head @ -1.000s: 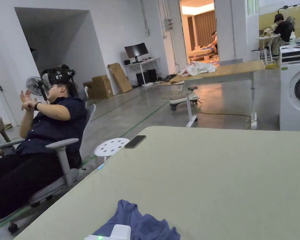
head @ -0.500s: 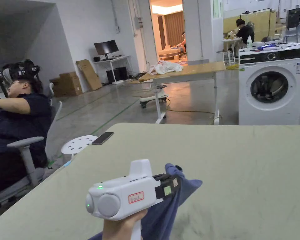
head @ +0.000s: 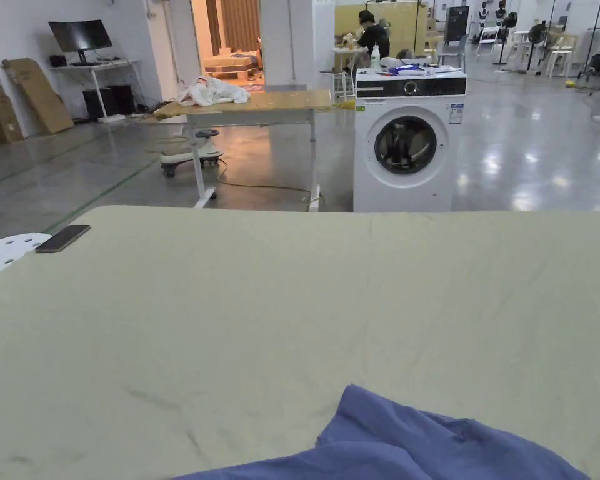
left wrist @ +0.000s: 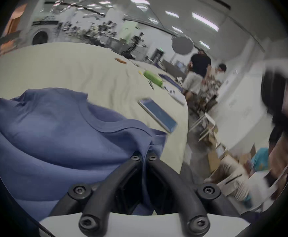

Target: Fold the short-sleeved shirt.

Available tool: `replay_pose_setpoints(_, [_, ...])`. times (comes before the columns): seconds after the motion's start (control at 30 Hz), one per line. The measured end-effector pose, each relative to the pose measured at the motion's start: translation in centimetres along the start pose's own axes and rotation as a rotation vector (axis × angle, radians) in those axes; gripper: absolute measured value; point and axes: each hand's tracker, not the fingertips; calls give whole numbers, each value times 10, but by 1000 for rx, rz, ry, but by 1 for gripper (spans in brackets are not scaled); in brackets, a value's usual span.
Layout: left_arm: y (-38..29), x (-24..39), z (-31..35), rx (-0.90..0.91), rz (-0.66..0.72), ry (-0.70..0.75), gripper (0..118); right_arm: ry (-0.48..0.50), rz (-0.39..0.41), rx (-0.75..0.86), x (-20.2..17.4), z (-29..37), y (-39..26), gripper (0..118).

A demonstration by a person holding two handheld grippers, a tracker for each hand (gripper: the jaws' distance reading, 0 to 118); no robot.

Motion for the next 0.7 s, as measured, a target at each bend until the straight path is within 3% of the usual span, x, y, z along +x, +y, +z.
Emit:
replay_pose_setpoints(0.1, [-8,2,3,27,-89,132,33,-5,-28,2,5,-1,-3,0])
replay_pose_setpoints(0.17, [2,2,27,93,-102,160,62,3,-44,1,5,-4,-4,0])
replay_pose_setpoints(0.2, [10,0,47,131,-108,185,71,6,-44,2,3,-6,-4,0])
replay_pose_setpoints(0.3, [36,-3,123,273,-186,309,71,26,-29,15,-6,-14,1,0])
replay_pose_setpoints(0.43, [52,1,236,490,-159,515,71,60,-11,56,-17,-23,8,0])
replay_pose_setpoints(0.57, [31,28,329,668,-204,710,71,93,11,128,-27,-23,16,0])
replay_pose_setpoints(0.7, [-1,46,379,718,-247,980,70,113,30,190,-37,-22,21,0])
